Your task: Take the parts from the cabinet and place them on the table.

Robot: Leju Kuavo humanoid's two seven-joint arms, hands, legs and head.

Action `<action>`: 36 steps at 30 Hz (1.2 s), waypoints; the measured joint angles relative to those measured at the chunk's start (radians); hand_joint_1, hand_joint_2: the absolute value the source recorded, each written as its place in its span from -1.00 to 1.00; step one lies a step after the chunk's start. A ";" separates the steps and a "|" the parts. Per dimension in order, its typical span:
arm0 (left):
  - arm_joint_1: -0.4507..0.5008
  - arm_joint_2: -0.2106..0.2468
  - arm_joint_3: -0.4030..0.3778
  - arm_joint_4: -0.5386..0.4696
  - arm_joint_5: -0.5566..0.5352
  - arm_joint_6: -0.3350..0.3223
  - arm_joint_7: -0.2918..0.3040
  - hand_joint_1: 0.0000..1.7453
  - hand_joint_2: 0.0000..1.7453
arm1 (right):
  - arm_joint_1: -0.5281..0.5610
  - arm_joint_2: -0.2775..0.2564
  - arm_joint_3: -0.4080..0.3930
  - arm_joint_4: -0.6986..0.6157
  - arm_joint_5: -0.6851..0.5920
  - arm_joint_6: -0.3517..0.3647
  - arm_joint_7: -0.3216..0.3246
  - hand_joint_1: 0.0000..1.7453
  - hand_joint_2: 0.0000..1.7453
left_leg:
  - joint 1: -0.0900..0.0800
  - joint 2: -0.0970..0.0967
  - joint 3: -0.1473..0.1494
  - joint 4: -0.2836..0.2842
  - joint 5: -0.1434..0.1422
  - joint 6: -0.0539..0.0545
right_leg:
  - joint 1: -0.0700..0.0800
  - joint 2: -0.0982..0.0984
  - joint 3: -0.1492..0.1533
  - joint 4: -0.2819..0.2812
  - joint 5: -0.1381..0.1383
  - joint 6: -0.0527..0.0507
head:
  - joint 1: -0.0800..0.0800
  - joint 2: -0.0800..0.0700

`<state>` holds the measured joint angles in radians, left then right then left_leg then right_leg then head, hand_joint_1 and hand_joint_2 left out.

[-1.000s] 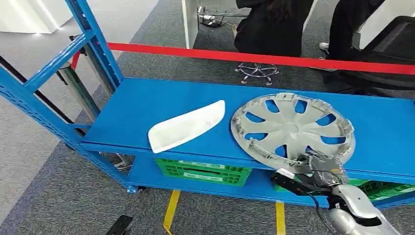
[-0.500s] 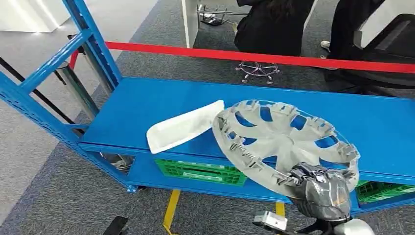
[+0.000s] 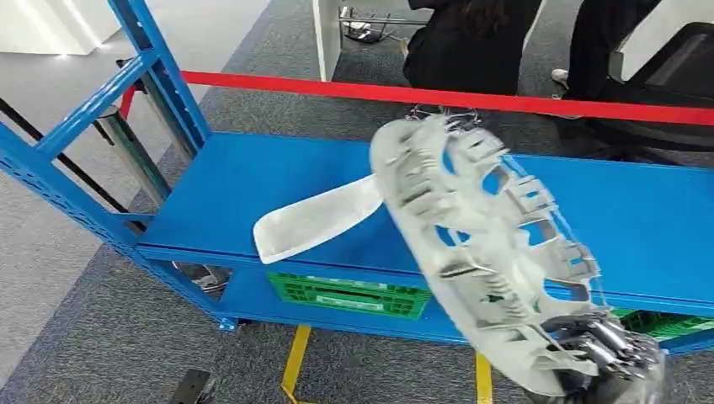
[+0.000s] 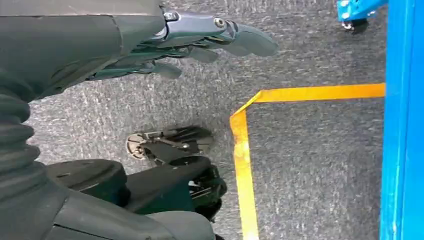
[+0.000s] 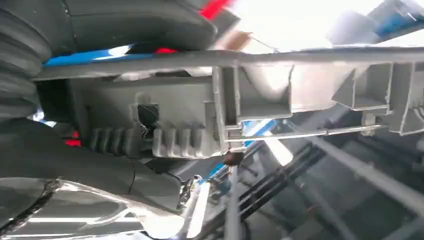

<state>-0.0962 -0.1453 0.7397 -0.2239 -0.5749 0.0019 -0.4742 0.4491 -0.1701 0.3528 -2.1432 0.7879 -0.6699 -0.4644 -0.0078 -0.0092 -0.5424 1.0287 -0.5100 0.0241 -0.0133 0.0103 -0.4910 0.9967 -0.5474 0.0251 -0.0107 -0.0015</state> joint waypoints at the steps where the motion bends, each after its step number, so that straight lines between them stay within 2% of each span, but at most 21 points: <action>1: 0.000 0.000 0.003 0.000 0.000 0.003 0.000 -1.00 1.00 | 0.008 0.014 -0.007 -0.008 -0.042 0.000 -0.026 1.00 1.00 | -0.001 0.000 0.000 0.001 -0.001 0.001 | 0.000 0.000 0.000 0.000 0.000 0.000 | 0.001 0.000; 6: 0.000 0.000 0.017 0.000 0.007 0.014 -0.001 -1.00 1.00 | 0.049 0.049 -0.011 -0.012 -0.241 0.000 -0.096 1.00 1.00 | -0.007 0.001 -0.001 0.003 -0.004 0.010 | -0.007 0.001 -0.002 -0.003 0.001 0.010 | 0.000 0.000; 8: 0.000 -0.002 0.018 0.000 0.008 0.016 -0.002 -1.00 1.00 | 0.059 0.054 -0.016 -0.011 -0.256 0.000 -0.098 1.00 1.00 | 0.004 0.005 0.010 -0.022 0.008 0.024 | -0.008 0.000 -0.006 0.003 -0.009 0.016 | 0.000 0.000; 9: 0.000 -0.002 0.018 0.000 0.008 0.016 -0.003 -1.00 1.00 | 0.062 0.054 -0.019 -0.011 -0.258 0.000 -0.101 1.00 1.00 | 0.004 0.007 0.013 -0.027 0.009 0.028 | -0.005 -0.003 -0.021 0.032 -0.028 0.018 | 0.004 0.000; 12: 0.001 -0.003 0.019 0.000 0.008 0.018 -0.003 -1.00 1.00 | 0.064 0.058 -0.021 -0.006 -0.309 0.002 -0.114 1.00 1.00 | 0.005 0.016 0.012 -0.026 0.014 0.031 | -0.008 -0.003 -0.139 0.261 -0.135 0.025 | 0.004 0.000; 13: 0.002 -0.003 0.021 0.000 0.008 0.019 -0.002 -1.00 1.00 | 0.068 0.060 -0.024 -0.002 -0.341 0.003 -0.125 1.00 1.00 | 0.006 0.016 0.011 -0.025 0.014 0.030 | -0.008 -0.003 -0.166 0.307 -0.139 0.027 | 0.005 0.000; 15: 0.004 -0.003 0.026 0.000 0.008 0.019 -0.002 -1.00 1.00 | 0.078 0.063 -0.033 0.010 -0.386 0.005 -0.145 1.00 1.00 | 0.010 0.015 0.013 -0.024 0.011 0.026 | -0.013 -0.005 -0.157 0.258 -0.067 0.031 | 0.005 0.000; 17: 0.004 -0.003 0.027 0.000 0.008 0.019 -0.002 -1.00 1.00 | 0.082 0.068 -0.042 0.018 -0.399 0.005 -0.157 1.00 1.00 | 0.016 0.014 0.014 -0.014 0.002 0.012 | -0.021 -0.013 -0.081 0.079 0.037 0.039 | 0.005 0.000; 18: 0.005 -0.002 0.028 0.000 0.008 0.019 -0.002 -1.00 1.00 | 0.079 0.068 -0.045 0.023 -0.399 0.005 -0.162 1.00 1.00 | 0.014 0.013 0.010 -0.007 -0.004 0.003 | -0.018 -0.014 -0.057 0.045 0.021 0.046 | 0.006 0.000; 19: 0.003 -0.002 0.029 0.000 0.008 0.019 -0.002 -1.00 1.00 | 0.081 0.072 -0.045 0.025 -0.399 0.005 -0.166 1.00 1.00 | 0.011 0.012 0.003 0.003 -0.007 -0.002 | -0.013 -0.006 -0.050 0.044 0.033 0.032 | 0.008 0.000; 23: 0.004 0.000 0.033 0.000 0.007 0.023 -0.003 -1.00 1.00 | 0.088 0.081 -0.056 0.041 -0.395 0.013 -0.161 1.00 1.00 | 0.012 0.009 -0.004 0.015 -0.008 -0.019 | -0.020 -0.009 -0.070 0.046 0.033 0.008 | 0.006 0.000; 25: 0.004 0.000 0.034 0.000 0.003 0.023 -0.003 -1.00 1.00 | 0.088 0.095 -0.060 0.049 -0.377 0.031 -0.158 1.00 1.00 | 0.013 0.010 -0.036 0.094 -0.084 -0.030 | -0.017 -0.017 -0.082 0.047 0.041 -0.013 | 0.002 0.000; 27: 0.004 0.000 0.034 0.000 -0.002 0.020 -0.003 -1.00 1.00 | 0.087 0.104 -0.063 0.064 -0.348 0.047 -0.148 1.00 1.00 | 0.013 0.010 -0.088 0.242 -0.166 -0.034 | -0.011 -0.027 -0.095 0.047 0.049 -0.024 | 0.001 0.000; 28: 0.005 -0.001 0.034 0.000 -0.002 0.019 -0.003 -1.00 1.00 | 0.084 0.108 -0.063 0.078 -0.339 0.054 -0.145 1.00 1.00 | 0.013 0.010 -0.101 0.292 -0.184 -0.033 | -0.008 -0.034 -0.100 0.047 0.053 -0.029 | 0.001 0.000; 29: 0.005 -0.002 0.034 0.000 -0.002 0.019 -0.003 -1.00 1.00 | 0.080 0.112 -0.064 0.092 -0.335 0.060 -0.141 1.00 1.00 | 0.013 0.010 -0.094 0.299 -0.177 -0.029 | -0.003 -0.041 -0.106 0.047 0.057 -0.032 | 0.002 0.000; 30: 0.006 -0.001 0.034 0.000 -0.002 0.019 -0.003 -1.00 1.00 | 0.077 0.116 -0.064 0.106 -0.333 0.060 -0.138 1.00 1.00 | 0.012 0.010 -0.067 0.260 -0.147 -0.023 | 0.001 -0.049 -0.112 0.047 0.062 -0.036 | 0.001 0.000; 32: 0.004 -0.001 0.035 0.000 -0.001 0.016 -0.003 -1.00 1.00 | 0.074 0.119 -0.061 0.124 -0.331 0.055 -0.132 1.00 1.00 | 0.004 0.020 0.032 0.088 -0.070 -0.003 | 0.009 -0.066 -0.121 0.047 0.071 -0.036 | 0.001 0.000; 33: 0.002 0.001 0.036 0.000 0.000 0.016 -0.005 -1.00 1.00 | 0.070 0.121 -0.058 0.133 -0.330 0.053 -0.131 1.00 1.00 | -0.005 0.056 0.081 0.005 -0.059 0.011 | 0.009 -0.073 -0.122 0.047 0.076 -0.036 | 0.002 0.000; 34: 0.000 0.005 0.038 0.000 0.000 0.016 -0.006 -1.00 1.00 | 0.066 0.124 -0.056 0.142 -0.330 0.052 -0.130 1.00 1.00 | -0.011 0.093 0.097 -0.029 -0.069 0.016 | 0.015 -0.085 -0.124 0.047 0.082 -0.029 | 0.004 0.000; 35: -0.001 0.003 0.040 0.000 0.000 0.015 -0.007 -1.00 1.00 | 0.061 0.125 -0.055 0.149 -0.330 0.052 -0.129 1.00 1.00 | -0.017 0.082 0.087 -0.026 -0.056 0.010 | 0.009 -0.096 -0.123 0.043 0.089 -0.022 | 0.003 0.000; 36: -0.001 0.003 0.041 0.000 0.000 0.014 -0.008 -1.00 1.00 | 0.057 0.126 -0.055 0.155 -0.330 0.052 -0.128 1.00 1.00 | -0.020 0.073 0.081 -0.029 -0.053 0.014 | 0.005 -0.106 -0.123 0.041 0.095 -0.017 | -0.001 0.000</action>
<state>-0.0967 -0.1419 0.7809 -0.2239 -0.5745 0.0160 -0.4822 0.5064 -0.0439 0.2983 -1.9886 0.4582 -0.6180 -0.5928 -0.0277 0.0641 -0.4610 0.9996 -0.5625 0.0386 -0.0081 -0.0953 -0.6142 1.0381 -0.4527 0.0083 -0.0114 -0.0015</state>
